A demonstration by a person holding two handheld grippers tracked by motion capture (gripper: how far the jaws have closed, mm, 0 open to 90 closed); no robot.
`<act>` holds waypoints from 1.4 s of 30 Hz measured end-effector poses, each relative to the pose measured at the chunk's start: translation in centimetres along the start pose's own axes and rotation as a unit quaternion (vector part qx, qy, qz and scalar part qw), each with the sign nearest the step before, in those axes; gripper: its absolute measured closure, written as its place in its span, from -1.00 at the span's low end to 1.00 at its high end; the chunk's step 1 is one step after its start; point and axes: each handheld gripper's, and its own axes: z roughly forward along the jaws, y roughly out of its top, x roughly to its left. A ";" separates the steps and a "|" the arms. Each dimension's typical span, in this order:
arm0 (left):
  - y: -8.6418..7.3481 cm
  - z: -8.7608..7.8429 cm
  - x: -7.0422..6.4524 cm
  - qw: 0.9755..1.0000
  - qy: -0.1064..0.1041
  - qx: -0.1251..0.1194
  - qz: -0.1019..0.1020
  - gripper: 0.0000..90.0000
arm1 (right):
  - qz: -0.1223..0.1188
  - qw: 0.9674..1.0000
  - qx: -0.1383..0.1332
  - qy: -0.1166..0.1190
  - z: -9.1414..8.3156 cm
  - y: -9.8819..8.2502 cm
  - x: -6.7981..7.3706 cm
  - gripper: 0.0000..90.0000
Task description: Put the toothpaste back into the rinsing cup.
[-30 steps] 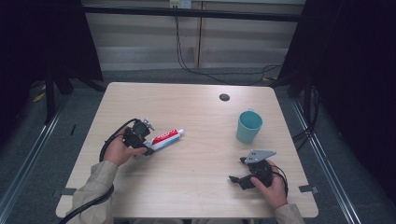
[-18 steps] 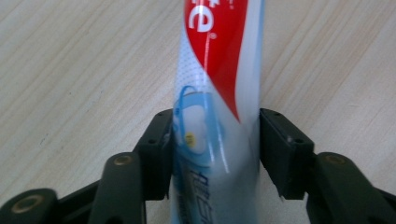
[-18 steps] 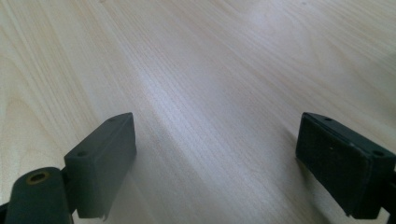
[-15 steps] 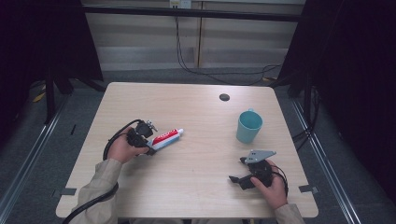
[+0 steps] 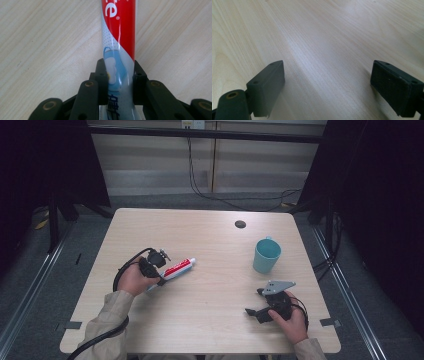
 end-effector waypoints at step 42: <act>1.6 -3.1 -4.6 0.997 -0.035 -0.007 0.072 0.64 | -0.129 0.990 0.053 -0.006 0.6 6.3 0.4 -0.71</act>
